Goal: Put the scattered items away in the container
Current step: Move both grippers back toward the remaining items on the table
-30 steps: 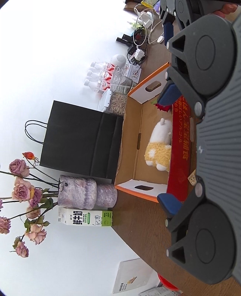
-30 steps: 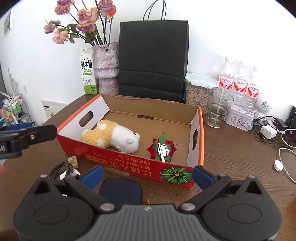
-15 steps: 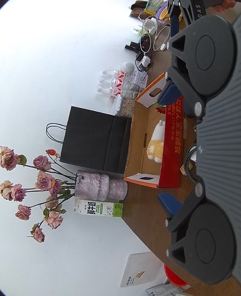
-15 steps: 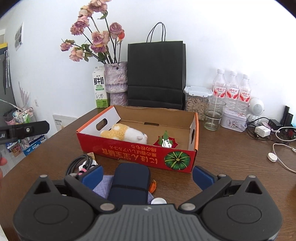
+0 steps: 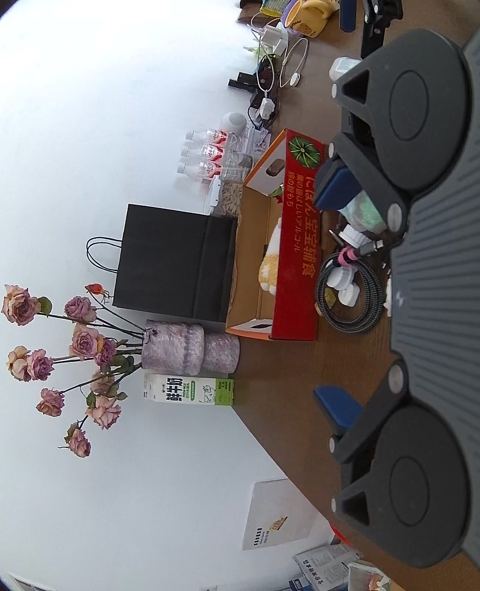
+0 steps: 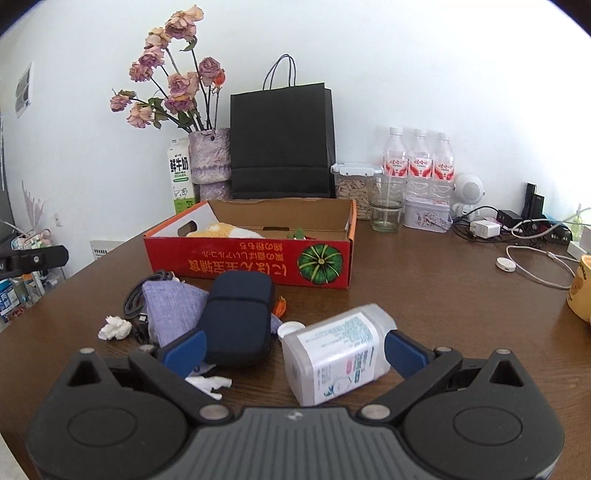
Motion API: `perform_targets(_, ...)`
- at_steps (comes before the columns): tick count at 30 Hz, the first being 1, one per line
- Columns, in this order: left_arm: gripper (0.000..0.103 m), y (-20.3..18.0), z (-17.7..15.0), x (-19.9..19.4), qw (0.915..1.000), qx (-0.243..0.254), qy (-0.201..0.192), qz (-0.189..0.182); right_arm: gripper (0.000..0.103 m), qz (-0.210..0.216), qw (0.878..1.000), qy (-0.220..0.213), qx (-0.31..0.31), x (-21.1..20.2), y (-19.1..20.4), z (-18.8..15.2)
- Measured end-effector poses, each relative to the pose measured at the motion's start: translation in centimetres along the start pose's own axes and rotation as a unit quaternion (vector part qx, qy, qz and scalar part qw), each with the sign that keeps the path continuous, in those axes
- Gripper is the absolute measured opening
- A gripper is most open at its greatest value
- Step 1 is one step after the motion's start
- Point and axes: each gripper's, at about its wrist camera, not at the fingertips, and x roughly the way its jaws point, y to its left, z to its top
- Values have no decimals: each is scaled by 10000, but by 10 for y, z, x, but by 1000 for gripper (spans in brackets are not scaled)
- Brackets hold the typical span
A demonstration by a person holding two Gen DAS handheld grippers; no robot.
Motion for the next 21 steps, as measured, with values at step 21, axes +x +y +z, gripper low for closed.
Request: perform_targets(21, 103, 1, -17, 8, 9993, -75, 333, 128, 103, -410, 9987, 225, -211, 27, -16, -22)
